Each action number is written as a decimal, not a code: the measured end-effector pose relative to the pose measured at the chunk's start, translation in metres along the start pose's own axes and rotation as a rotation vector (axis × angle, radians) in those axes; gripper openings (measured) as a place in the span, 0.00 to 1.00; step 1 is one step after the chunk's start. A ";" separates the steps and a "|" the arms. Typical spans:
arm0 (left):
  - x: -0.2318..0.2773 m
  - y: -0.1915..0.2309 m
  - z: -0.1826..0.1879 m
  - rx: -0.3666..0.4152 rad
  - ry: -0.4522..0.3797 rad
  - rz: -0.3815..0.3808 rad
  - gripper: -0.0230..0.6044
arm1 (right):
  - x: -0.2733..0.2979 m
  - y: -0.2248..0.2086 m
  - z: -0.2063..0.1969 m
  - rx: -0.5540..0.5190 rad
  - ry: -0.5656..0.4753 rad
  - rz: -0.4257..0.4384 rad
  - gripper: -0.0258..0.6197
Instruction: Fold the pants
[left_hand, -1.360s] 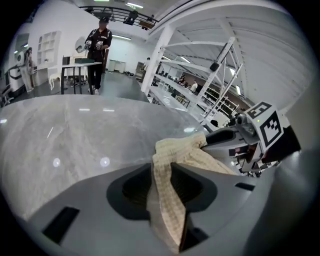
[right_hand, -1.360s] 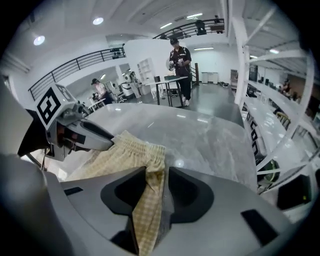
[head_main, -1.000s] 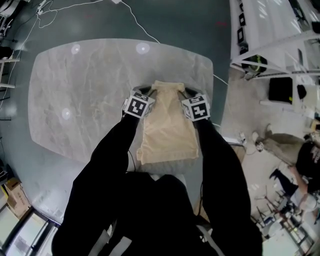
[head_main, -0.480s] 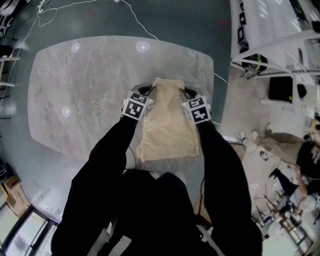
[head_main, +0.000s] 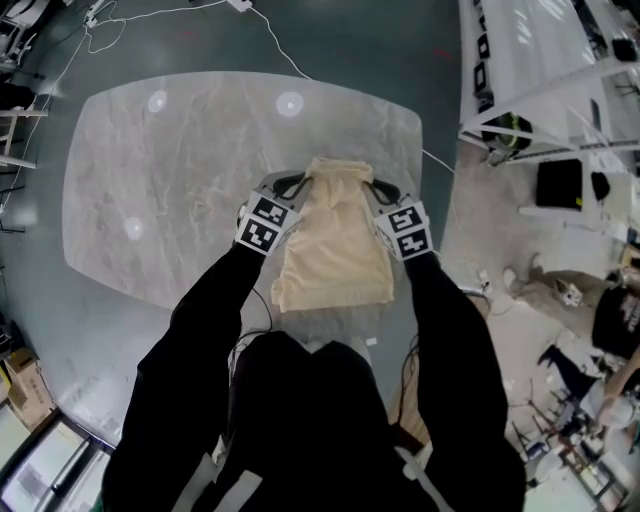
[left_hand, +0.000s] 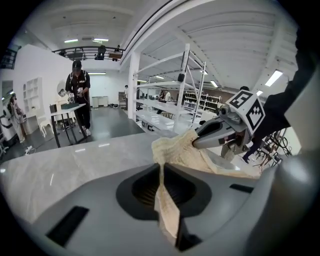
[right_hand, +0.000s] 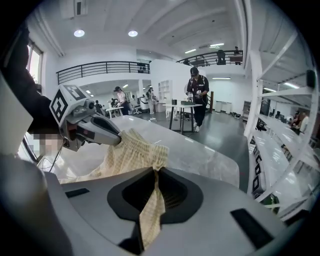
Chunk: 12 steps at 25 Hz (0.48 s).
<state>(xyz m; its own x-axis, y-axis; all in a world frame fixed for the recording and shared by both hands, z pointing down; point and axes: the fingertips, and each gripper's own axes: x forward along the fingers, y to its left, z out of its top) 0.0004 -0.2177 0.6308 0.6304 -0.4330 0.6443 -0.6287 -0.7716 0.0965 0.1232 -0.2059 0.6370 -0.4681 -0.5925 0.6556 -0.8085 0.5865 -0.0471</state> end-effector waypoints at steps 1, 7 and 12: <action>-0.005 -0.004 0.002 0.019 -0.011 0.003 0.08 | -0.006 0.002 0.001 -0.011 -0.015 0.009 0.08; -0.033 -0.034 0.008 0.124 -0.072 -0.012 0.08 | -0.037 0.016 0.002 -0.072 -0.073 0.032 0.08; -0.053 -0.055 0.005 0.198 -0.108 -0.014 0.08 | -0.058 0.031 -0.001 -0.130 -0.117 0.031 0.08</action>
<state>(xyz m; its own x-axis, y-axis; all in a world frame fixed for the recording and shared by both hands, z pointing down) 0.0042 -0.1549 0.5874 0.6902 -0.4604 0.5582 -0.5244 -0.8498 -0.0525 0.1255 -0.1532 0.5985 -0.5363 -0.6286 0.5632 -0.7436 0.6676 0.0372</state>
